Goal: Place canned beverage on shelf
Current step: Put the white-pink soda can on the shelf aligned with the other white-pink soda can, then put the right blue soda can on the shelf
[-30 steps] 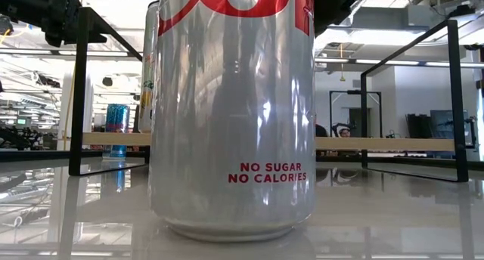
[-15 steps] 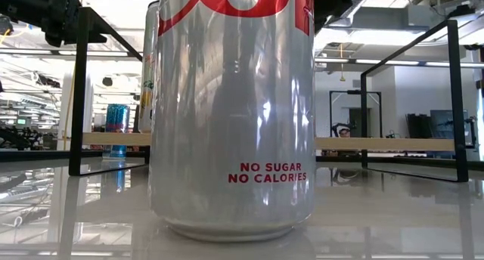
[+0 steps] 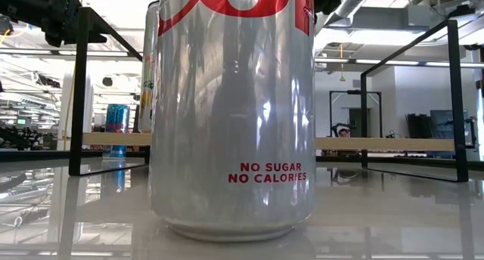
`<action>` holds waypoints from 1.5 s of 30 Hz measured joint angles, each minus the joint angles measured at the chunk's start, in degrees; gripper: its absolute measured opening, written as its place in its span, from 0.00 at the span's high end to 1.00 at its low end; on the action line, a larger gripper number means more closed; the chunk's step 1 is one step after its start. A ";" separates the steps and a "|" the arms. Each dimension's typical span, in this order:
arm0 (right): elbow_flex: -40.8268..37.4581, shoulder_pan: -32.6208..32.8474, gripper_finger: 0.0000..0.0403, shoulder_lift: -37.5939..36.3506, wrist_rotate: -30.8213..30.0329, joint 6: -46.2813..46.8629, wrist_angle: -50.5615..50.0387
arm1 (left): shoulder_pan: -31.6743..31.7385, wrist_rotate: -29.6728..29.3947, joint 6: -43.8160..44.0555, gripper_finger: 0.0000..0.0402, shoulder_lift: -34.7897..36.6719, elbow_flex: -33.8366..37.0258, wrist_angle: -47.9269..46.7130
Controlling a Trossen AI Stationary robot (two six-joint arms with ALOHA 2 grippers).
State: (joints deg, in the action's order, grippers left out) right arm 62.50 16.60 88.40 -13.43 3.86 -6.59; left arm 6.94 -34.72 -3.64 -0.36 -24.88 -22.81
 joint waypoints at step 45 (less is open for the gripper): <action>8.26 -0.58 0.95 -6.97 -2.10 4.60 -27.61 | 0.00 0.00 0.00 0.34 0.02 0.02 -0.02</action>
State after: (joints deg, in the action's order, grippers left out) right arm 70.76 16.03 81.43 -15.53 8.45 -34.20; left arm 6.94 -34.72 -3.64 -0.34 -24.86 -22.83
